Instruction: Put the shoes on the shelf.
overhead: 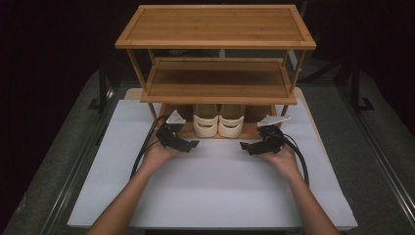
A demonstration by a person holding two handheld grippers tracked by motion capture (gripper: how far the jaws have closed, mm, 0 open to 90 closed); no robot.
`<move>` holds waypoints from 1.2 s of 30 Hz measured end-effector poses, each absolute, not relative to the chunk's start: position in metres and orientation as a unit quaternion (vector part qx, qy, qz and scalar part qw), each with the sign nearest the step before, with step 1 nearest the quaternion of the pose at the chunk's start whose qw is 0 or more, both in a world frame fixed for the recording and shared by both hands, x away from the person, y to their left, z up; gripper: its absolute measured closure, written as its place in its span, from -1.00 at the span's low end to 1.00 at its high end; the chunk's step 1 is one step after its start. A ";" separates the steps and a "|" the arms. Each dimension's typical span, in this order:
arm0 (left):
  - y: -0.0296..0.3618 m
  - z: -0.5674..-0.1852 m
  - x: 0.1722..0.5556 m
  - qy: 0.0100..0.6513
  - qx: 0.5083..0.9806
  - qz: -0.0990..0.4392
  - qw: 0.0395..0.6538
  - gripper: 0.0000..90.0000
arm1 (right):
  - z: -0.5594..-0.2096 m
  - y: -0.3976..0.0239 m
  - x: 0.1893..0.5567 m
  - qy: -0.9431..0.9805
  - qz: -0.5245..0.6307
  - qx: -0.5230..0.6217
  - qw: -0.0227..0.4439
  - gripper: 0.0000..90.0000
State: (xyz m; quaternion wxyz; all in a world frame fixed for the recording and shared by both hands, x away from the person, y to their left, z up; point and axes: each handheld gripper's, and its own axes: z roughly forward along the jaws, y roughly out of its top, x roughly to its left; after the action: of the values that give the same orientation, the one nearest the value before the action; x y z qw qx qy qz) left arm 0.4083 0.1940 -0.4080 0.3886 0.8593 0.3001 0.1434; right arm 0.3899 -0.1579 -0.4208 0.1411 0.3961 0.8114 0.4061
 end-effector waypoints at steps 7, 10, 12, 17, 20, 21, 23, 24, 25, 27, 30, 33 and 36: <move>0.214 -0.399 0.382 0.298 0.857 0.144 0.394 -0.89 | -0.414 -0.184 0.365 0.800 0.410 0.410 0.153 -0.89; 0.226 -0.398 0.370 0.303 0.857 0.146 0.392 -0.89 | -0.414 -0.193 0.352 0.803 0.397 0.415 0.157 -0.94; 0.234 -0.398 0.363 0.305 0.854 0.149 0.393 -0.89 | -0.415 -0.199 0.343 0.803 0.395 0.417 0.160 -0.94; 0.254 -0.401 0.346 0.318 0.849 0.156 0.392 -0.89 | -0.421 -0.213 0.324 0.797 0.396 0.425 0.167 -0.94; 0.267 -0.402 0.336 0.326 0.847 0.161 0.388 -0.89 | -0.424 -0.224 0.311 0.794 0.395 0.432 0.165 -0.94; 0.271 -0.403 0.332 0.328 0.846 0.162 0.388 -0.89 | -0.425 -0.227 0.307 0.793 0.394 0.435 0.165 -0.94; 0.279 -0.405 0.326 0.332 0.845 0.163 0.386 -0.89 | -0.428 -0.233 0.299 0.793 0.388 0.439 0.166 -0.94; 0.284 -0.407 0.321 0.336 0.845 0.165 0.382 -0.89 | -0.430 -0.235 0.296 0.793 0.387 0.441 0.166 -0.94; 0.287 -0.409 0.318 0.338 0.845 0.166 0.379 -0.89 | -0.432 -0.239 0.292 0.792 0.384 0.445 0.164 -0.94; 0.294 -0.413 0.311 0.343 0.846 0.163 0.374 -0.89 | -0.437 -0.246 0.286 0.794 0.375 0.449 0.166 -0.94; 0.302 -0.417 0.301 0.347 0.847 0.168 0.367 -0.89 | -0.441 -0.254 0.278 0.792 0.369 0.455 0.171 -0.94; 0.310 -0.423 0.290 0.348 0.852 0.169 0.353 -0.89 | -0.445 -0.261 0.270 0.792 0.360 0.461 0.172 -0.94; 0.317 -0.430 0.282 0.352 0.854 0.170 0.343 -0.89 | -0.450 -0.268 0.263 0.795 0.343 0.468 0.177 -0.94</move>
State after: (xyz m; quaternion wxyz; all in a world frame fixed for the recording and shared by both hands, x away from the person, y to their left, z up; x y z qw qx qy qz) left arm 0.2819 0.3173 -0.4298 0.3426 0.8543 0.3517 0.1704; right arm 0.2626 -0.2677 -0.4501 0.1771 0.4682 0.7949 0.3430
